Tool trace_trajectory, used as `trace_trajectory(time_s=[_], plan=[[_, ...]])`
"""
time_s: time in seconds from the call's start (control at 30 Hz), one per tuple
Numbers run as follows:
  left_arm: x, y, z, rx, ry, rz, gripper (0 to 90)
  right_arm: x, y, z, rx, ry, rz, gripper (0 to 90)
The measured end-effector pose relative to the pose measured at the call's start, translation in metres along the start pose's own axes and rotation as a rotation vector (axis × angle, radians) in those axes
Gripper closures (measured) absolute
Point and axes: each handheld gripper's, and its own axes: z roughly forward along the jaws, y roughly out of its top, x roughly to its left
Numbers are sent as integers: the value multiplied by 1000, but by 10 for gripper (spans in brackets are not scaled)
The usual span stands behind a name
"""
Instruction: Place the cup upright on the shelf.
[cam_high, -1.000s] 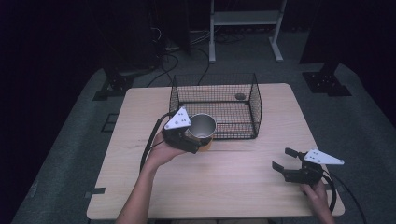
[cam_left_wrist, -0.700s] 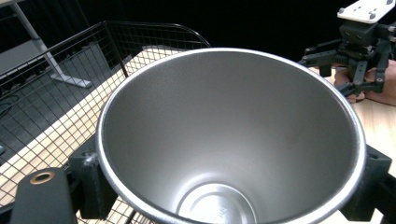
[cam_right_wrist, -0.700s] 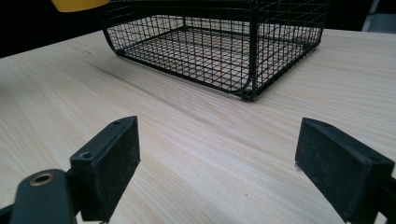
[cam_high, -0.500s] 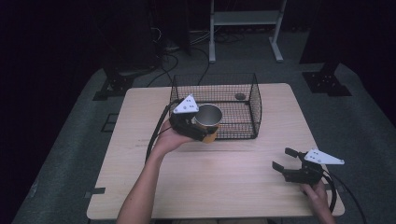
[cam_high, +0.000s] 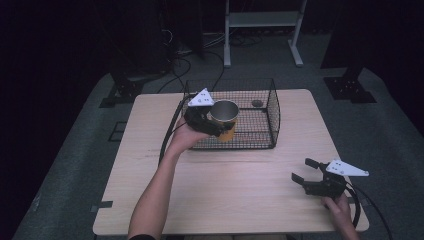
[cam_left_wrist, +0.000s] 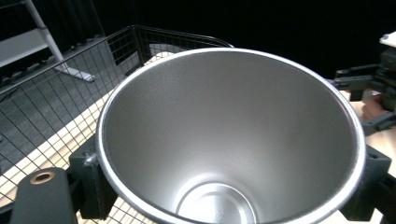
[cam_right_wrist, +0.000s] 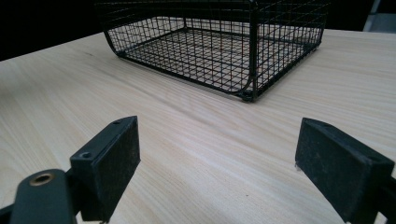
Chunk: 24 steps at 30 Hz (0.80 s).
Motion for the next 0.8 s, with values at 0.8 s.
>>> trace_trajectory(time_s=[0.8], plan=[[37,17,31,1,-15,-6,137,-1,0,0,-2,6,5,129]])
